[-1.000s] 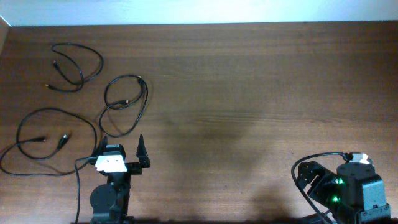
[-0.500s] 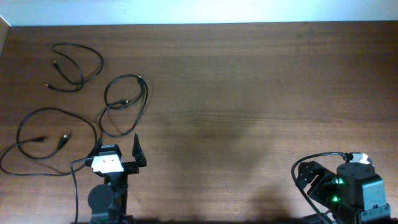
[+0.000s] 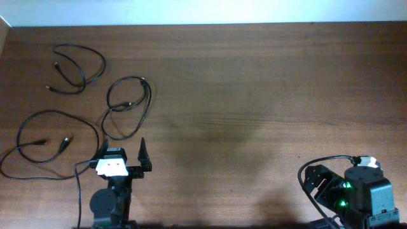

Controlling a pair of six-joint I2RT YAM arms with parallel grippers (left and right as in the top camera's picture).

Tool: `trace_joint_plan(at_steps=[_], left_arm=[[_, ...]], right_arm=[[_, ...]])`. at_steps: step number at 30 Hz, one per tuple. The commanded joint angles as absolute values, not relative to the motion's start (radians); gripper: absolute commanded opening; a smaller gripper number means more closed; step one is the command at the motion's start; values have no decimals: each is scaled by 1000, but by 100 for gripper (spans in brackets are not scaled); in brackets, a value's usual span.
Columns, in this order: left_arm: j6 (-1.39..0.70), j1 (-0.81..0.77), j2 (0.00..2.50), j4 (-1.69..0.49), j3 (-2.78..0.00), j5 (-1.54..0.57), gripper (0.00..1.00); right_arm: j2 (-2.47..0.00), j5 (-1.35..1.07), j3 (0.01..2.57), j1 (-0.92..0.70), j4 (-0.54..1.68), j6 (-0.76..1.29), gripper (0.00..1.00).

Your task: Untangle cables

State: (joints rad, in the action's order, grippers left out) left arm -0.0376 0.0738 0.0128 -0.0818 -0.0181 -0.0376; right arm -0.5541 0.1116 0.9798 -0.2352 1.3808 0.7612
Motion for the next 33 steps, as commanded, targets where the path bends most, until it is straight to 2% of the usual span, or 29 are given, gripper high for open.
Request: trace_joint_plan(at_steps=[1,11,16,17,19,21,22,24,27,33], left_arm=[[-15,79,5,-76,-9,-57,99],[-15,79,5,-76,-9,-57,99],[-15,79,5,-76,-9,-57,99],[-15,79,5,-76,-9,-57,99],[-15,79,5,-76,-9,-57,99],[-15,79,5,-76,-9,-57,99],[-15,79,5,-77,-9,-57,99],[-15,79,5,-76,-9,-57,99],[-15,79,5,-76,-9,-57,99],[-15,79,5,-76,-9,-57,99]], right_arm=[[-551,117,987,-234,1379,768,98],[-551,117,986,-236,1379,768,99],[-359,162,986,-234,1365,768,98],[-287,200,975,-234,1304,763,98],[-156,169,909,-190,1136,585,98],[-33,12,746,-80,851,301,99],[-4,-98,641,-12,701,230,98],[-4,-262,409,107,391,226,99],[-4,-270,138,99,91,224,98],[-4,-37,6,-3,77,163,99]])
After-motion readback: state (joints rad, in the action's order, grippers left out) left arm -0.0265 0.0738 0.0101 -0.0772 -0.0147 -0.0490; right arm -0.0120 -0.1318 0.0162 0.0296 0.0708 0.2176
